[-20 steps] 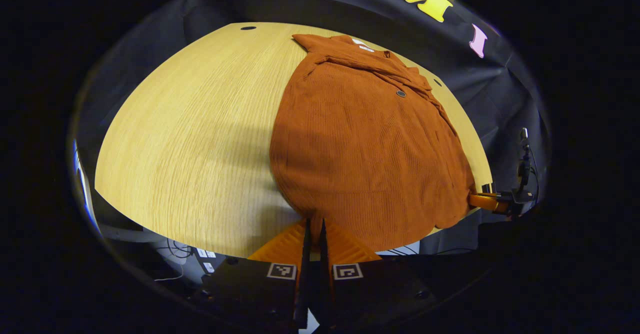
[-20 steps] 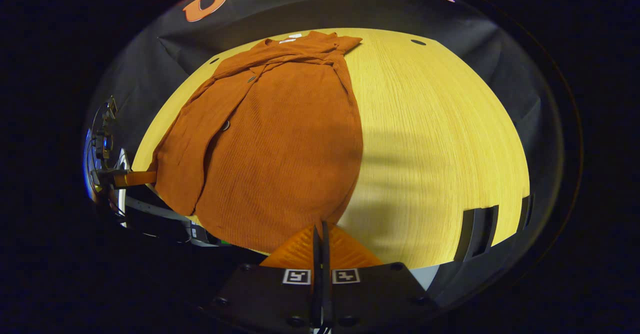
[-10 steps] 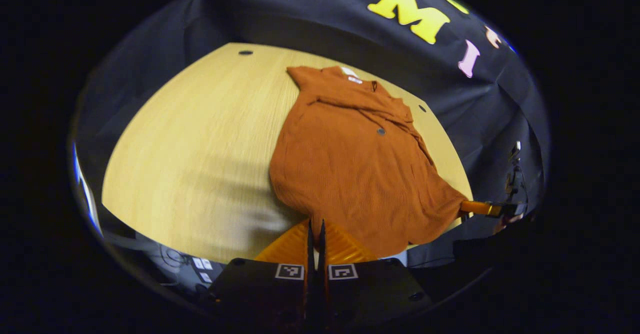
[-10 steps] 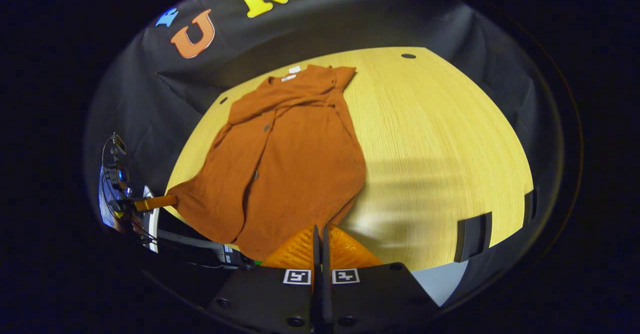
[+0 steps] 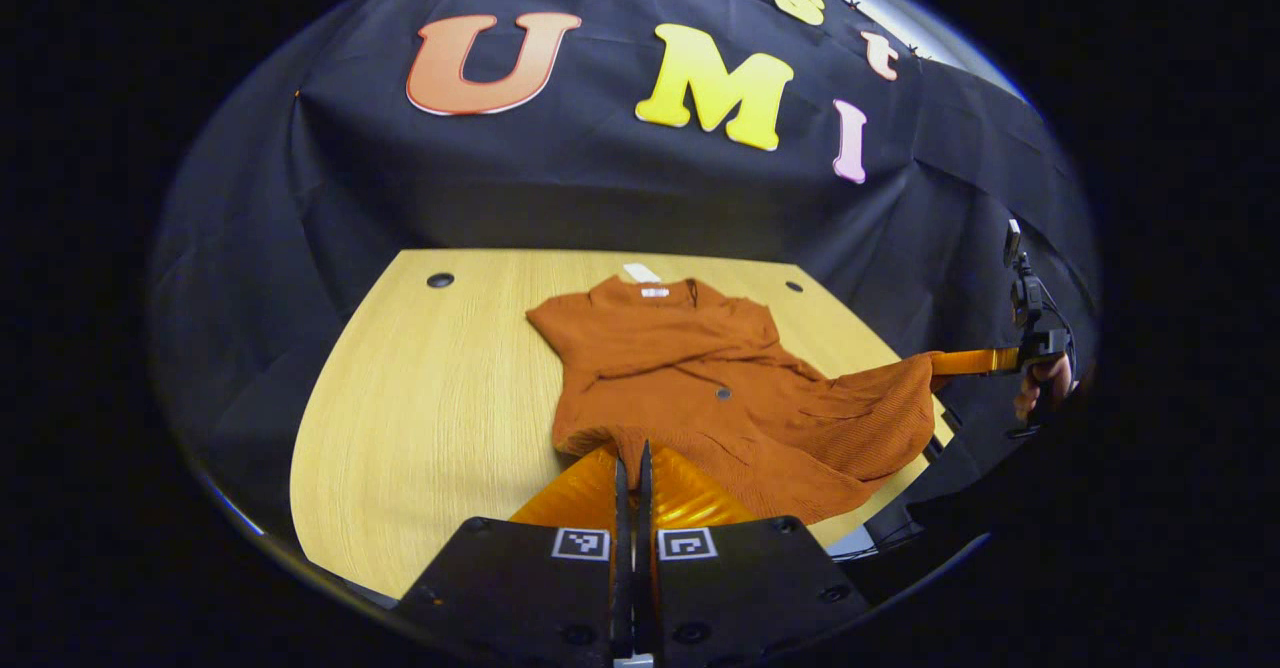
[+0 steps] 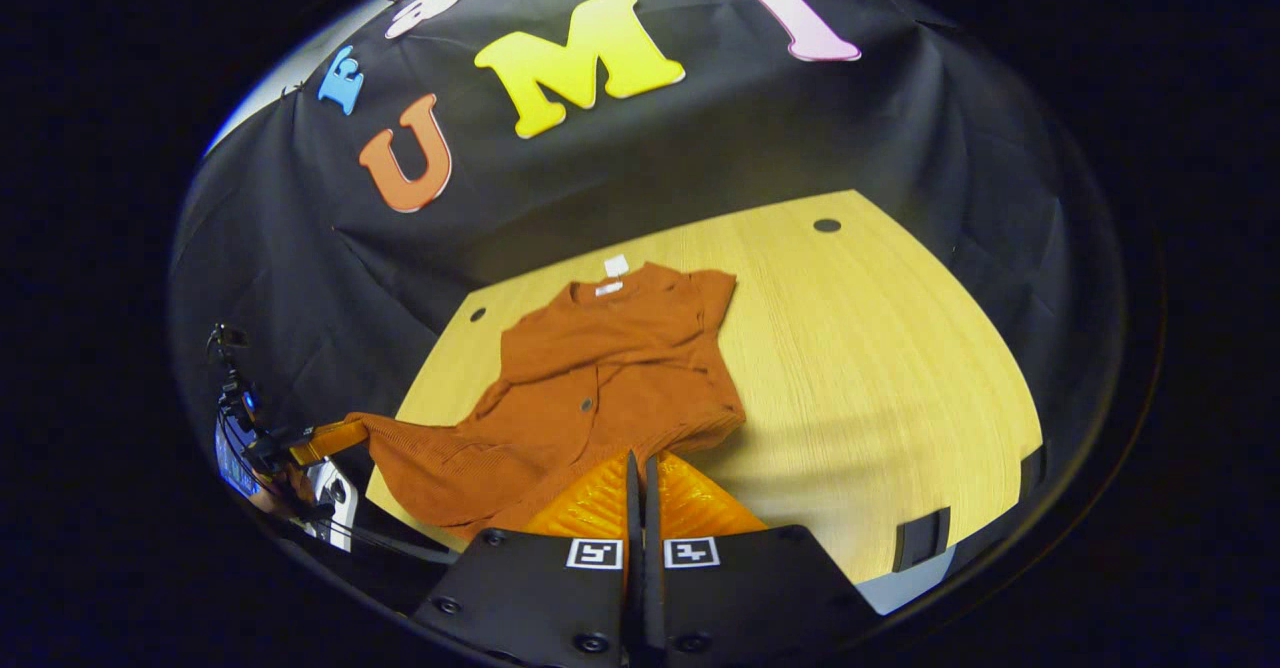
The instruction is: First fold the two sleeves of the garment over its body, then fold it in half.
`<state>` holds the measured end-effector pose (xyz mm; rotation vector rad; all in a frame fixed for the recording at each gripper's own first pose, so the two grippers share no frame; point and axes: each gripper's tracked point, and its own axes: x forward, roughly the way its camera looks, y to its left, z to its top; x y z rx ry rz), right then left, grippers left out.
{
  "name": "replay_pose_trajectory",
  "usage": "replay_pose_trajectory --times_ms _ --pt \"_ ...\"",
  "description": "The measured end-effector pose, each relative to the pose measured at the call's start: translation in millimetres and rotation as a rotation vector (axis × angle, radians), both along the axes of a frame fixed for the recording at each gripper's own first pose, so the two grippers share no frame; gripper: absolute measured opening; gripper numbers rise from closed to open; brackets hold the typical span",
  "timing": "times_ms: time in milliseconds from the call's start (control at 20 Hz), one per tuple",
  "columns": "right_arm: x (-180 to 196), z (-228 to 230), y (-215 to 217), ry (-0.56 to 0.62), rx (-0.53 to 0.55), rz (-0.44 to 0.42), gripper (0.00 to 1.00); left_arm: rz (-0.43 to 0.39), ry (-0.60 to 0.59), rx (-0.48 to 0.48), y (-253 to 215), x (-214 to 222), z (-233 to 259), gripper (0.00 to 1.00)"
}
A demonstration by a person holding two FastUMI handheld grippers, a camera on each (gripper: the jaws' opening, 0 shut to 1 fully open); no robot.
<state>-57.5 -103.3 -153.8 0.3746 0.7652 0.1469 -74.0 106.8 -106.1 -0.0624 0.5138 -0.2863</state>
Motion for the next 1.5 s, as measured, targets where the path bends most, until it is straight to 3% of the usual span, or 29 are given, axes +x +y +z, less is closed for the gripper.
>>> replay_pose_trajectory --times_ms 200,400,750,1100,1250,1500 --pt "39 43 -9 -0.092 0.002 -0.050 0.01 -0.042 -0.105 -0.011 5 31 45 0.04" --pt "90 61 -14 -0.140 -0.009 -0.052 0.01 -0.068 -0.156 0.043 11 81 62 0.04" --pt "228 63 -14 -0.196 -0.052 0.017 0.01 -0.074 -0.185 0.036 8 200 90 0.03" --pt "372 7 -26 -0.221 -0.062 0.030 0.00 -0.039 -0.144 0.071 21 329 54 0.04" --pt "405 -41 -26 -0.177 -0.097 0.043 0.00 -0.029 -0.092 0.122 21 372 14 0.05" --pt "436 -97 -32 -0.113 -0.140 0.025 0.00 0.019 -0.047 0.112 22 414 -34 0.05"
